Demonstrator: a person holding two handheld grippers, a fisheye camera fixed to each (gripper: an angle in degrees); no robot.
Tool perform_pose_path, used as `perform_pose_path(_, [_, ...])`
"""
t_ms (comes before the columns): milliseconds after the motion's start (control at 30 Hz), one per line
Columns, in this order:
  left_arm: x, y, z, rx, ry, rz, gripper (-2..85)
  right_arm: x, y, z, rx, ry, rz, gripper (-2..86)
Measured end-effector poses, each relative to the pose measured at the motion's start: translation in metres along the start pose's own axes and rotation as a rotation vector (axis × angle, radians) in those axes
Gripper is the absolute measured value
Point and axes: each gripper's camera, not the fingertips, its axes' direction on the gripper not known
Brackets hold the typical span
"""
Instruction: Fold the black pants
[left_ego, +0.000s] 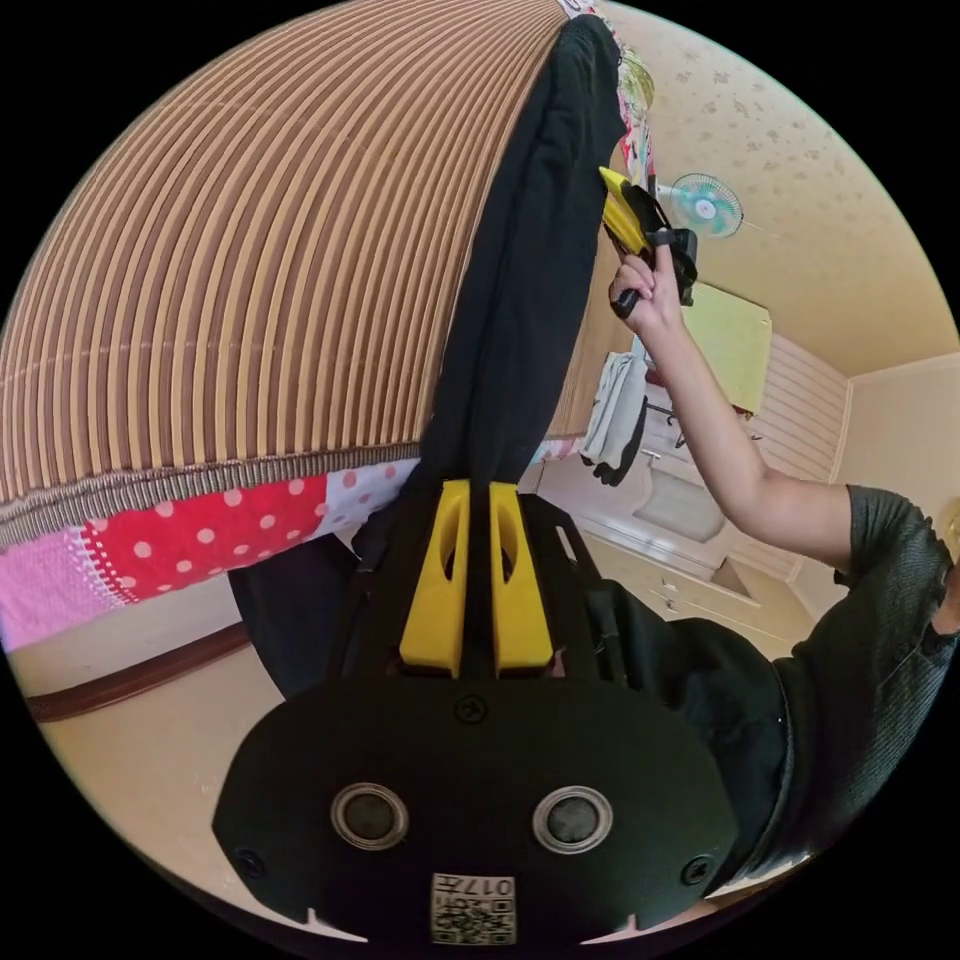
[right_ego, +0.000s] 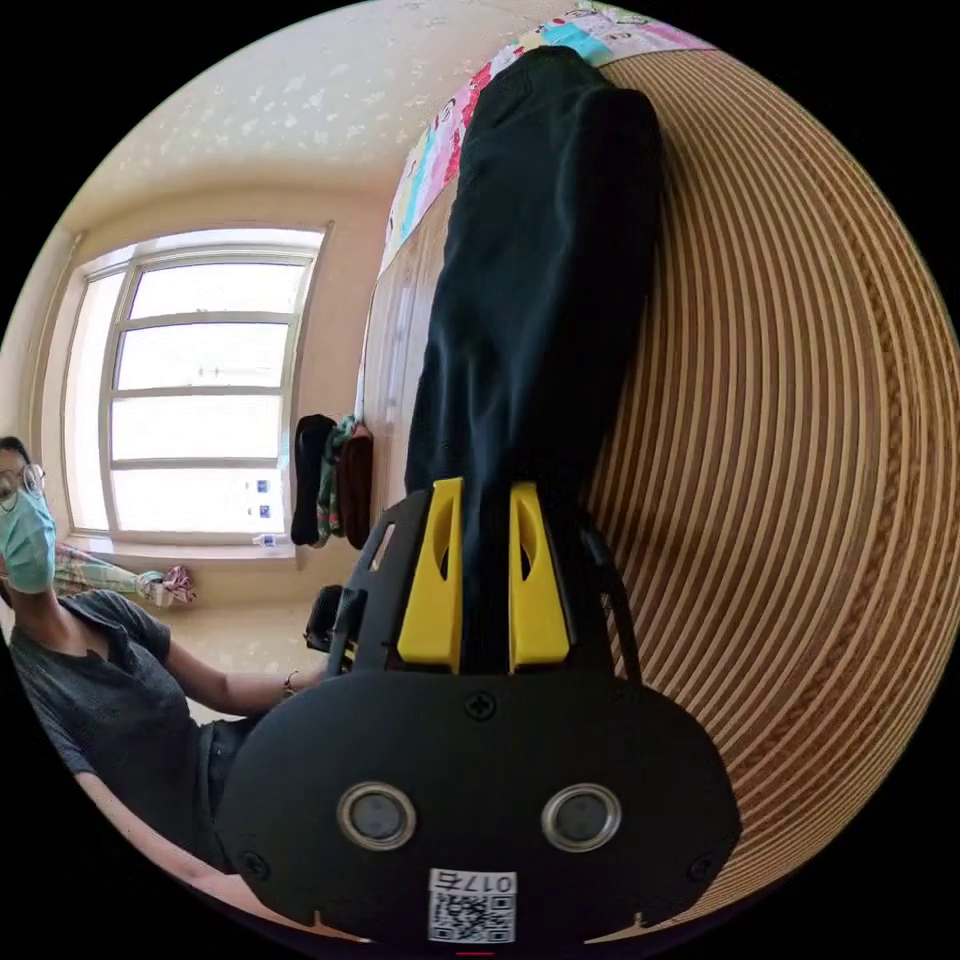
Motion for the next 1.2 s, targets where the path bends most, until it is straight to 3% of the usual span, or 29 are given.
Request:
perform_pose_path(67, [0.009,0.003,-0.002,0.002,-0.008,0.017,4.0,-0.004,0.066,0.028,-0.096,-0.096,0.051,6.0])
perform_pose_path(133, [0.015,0.009,-0.005,-0.003,-0.09,-0.009,4.4,-0.008,0.109,0.045,-0.159,-0.049,0.104,5.0])
perform_pose_path(200, [0.014,0.013,-0.009,-0.016,-0.186,-0.04,5.5,-0.005,0.141,0.047,-0.153,-0.039,0.172,4.9])
perform_pose_path(300, [0.013,0.013,-0.029,0.031,-0.157,-0.049,7.7,0.002,0.159,0.032,-0.14,-0.016,0.221,6.1])
perform_pose_path(400, [0.018,-0.006,-0.073,0.191,-0.138,-0.016,10.5,0.008,0.154,-0.013,0.06,0.007,0.211,7.6])
perform_pose_path(533, [0.011,-0.09,-0.11,0.261,0.048,0.053,14.7,0.048,0.12,-0.058,0.229,-0.091,0.243,11.8])
perform_pose_path(667, [0.014,-0.19,-0.111,0.171,0.119,0.117,17.3,0.068,0.059,-0.066,0.229,-0.164,0.177,13.2])
perform_pose_path(833, [0.036,-0.28,-0.1,0.054,0.095,0.157,9.8,0.069,0.009,-0.053,0.197,-0.191,0.183,9.1])
perform_pose_path(967, [0.062,-0.266,-0.111,0.04,0.176,0.24,5.4,0.018,0.029,-0.07,0.261,-0.188,0.066,3.5])
perform_pose_path(1067, [0.099,-0.212,-0.15,0.129,0.278,0.386,5.2,-0.03,0.07,-0.098,0.336,-0.338,-0.067,2.2])
perform_pose_path(1200, [0.161,-0.114,-0.192,0.194,0.428,0.561,8.0,-0.108,0.117,-0.121,0.328,-0.38,-0.227,1.4])
